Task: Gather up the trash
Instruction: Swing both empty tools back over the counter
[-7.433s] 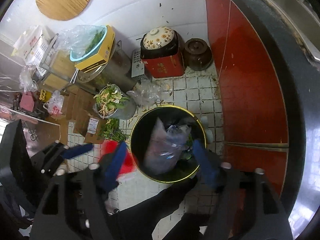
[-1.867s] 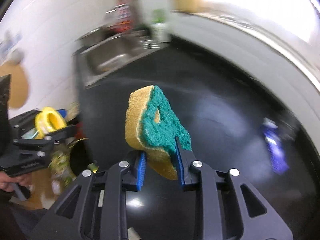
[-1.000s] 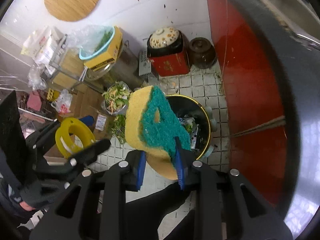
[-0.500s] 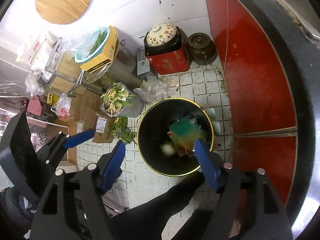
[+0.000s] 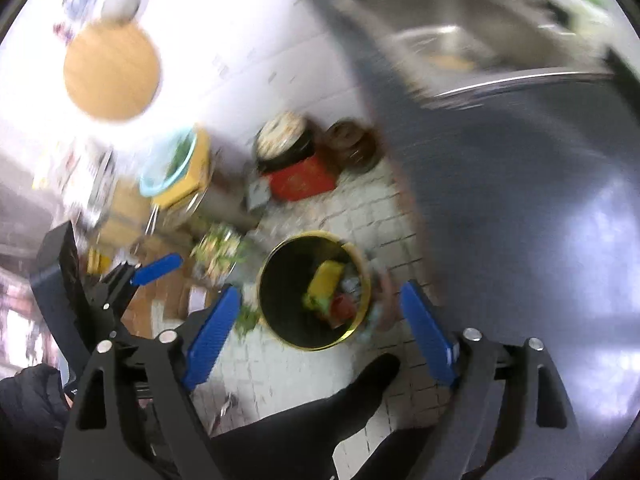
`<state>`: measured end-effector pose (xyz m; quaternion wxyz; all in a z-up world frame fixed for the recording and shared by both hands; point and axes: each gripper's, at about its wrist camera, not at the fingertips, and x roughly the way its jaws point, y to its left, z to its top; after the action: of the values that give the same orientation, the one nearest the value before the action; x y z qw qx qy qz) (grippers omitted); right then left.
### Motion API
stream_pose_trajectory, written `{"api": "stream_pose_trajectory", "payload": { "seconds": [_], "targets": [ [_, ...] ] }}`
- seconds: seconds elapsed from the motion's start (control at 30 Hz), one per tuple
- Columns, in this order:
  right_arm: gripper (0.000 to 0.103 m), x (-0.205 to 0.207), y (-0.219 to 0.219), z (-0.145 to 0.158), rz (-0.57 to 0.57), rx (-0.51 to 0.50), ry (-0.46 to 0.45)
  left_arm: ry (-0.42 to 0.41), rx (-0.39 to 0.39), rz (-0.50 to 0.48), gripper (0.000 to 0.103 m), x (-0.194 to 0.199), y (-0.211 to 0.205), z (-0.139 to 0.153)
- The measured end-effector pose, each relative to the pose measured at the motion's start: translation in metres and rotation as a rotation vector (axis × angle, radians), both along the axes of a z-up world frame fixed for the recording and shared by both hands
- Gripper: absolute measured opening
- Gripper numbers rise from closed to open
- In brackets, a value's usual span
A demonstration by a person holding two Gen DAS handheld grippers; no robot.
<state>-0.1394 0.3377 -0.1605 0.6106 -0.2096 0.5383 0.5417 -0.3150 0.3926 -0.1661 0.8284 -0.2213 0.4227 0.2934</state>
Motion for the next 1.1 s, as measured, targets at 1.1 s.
{"api": "stream_pose_trajectory", "payload": {
  "seconds": [1.1],
  "targets": [
    [0.090, 0.168, -0.532, 0.095, -1.000, 0.037, -0.354, -0.088, -0.008, -0.926, 0.096, 0.326, -0.353, 0.086]
  ]
}}
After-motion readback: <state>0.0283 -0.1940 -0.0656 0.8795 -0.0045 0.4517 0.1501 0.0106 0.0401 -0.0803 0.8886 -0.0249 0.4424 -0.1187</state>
